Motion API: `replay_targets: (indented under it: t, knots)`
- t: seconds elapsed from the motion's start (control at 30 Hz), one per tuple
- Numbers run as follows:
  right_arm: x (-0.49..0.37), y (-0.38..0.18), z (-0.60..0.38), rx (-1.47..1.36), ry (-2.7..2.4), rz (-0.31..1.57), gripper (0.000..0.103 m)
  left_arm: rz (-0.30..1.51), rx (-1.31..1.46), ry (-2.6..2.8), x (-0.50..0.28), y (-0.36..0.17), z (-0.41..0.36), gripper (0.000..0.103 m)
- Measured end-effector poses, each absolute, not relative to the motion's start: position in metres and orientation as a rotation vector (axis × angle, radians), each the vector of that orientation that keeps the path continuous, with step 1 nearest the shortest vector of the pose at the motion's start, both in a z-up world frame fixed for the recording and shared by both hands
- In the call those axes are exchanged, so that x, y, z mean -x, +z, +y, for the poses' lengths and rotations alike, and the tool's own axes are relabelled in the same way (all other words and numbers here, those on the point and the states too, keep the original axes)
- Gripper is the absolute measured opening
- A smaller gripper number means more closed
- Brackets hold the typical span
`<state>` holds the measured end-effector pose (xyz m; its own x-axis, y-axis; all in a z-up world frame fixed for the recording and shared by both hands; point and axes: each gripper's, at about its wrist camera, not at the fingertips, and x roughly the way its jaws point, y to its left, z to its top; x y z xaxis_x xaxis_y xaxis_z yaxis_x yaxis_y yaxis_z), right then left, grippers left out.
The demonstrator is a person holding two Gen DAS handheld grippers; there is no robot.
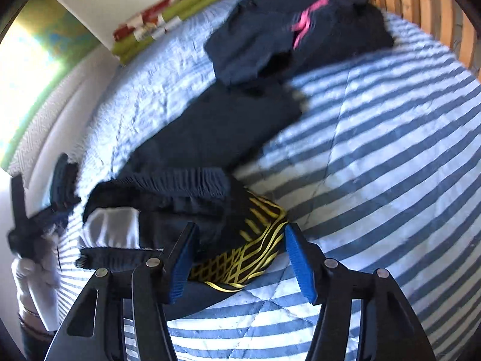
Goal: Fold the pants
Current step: 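Grasp the pants waistband with the left tool while the right tool holds the leg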
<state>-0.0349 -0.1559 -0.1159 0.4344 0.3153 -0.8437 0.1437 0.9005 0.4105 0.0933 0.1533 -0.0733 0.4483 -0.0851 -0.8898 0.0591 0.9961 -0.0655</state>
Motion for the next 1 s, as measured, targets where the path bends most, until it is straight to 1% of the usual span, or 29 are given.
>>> replay_targets:
  t: [0.17, 0.2, 0.23, 0.27, 0.3, 0.33, 0.43, 0.47, 0.57, 0.7, 0.83, 1.0]
  knots:
    - [0.029, -0.116, -0.147, -0.351, 0.079, 1.123, 0.054, 1.148, -0.119, -0.134, -0.108, -0.084, 0.103, 0.076]
    - [0.03, -0.116, -0.148, -0.341, 0.069, 1.124, 0.051, 1.161, -0.138, -0.129, -0.111, -0.088, 0.097, 0.073]
    - [0.031, -0.118, -0.149, -0.327, 0.06, 1.131, 0.043, 1.175, -0.149, -0.122, -0.114, -0.092, 0.094, 0.062]
    - [0.032, -0.12, -0.15, -0.322, 0.052, 1.14, 0.035, 1.19, -0.14, -0.114, -0.118, -0.094, 0.094, 0.057]
    - [0.033, -0.121, -0.153, -0.328, 0.045, 1.142, 0.031, 1.205, -0.112, -0.115, -0.121, -0.095, 0.096, 0.048]
    - [0.034, -0.123, -0.158, -0.34, 0.052, 1.141, 0.027, 1.212, -0.079, -0.117, -0.123, -0.094, 0.097, 0.036]
    - [0.039, -0.124, -0.167, -0.36, 0.071, 1.136, 0.018, 1.194, -0.055, -0.116, -0.123, -0.087, 0.095, 0.017]
    - [0.04, -0.124, -0.169, -0.361, 0.075, 1.133, 0.015, 1.181, -0.061, -0.113, -0.12, -0.083, 0.093, 0.013]
    - [0.045, -0.118, -0.168, -0.353, 0.079, 1.106, 0.011, 1.122, -0.047, -0.112, -0.107, -0.063, 0.094, 0.008]
    - [0.065, -0.087, -0.164, -0.307, 0.087, 0.99, 0.008, 1.037, -0.024, -0.112, -0.073, -0.019, 0.112, 0.006]
    - [0.098, -0.026, -0.153, -0.263, 0.123, 0.84, 0.006, 0.915, 0.019, -0.113, -0.02, 0.047, 0.138, 0.006]
    - [0.14, 0.075, -0.124, -0.166, 0.178, 0.658, 0.006, 0.708, 0.073, -0.114, 0.069, 0.145, 0.178, 0.005]
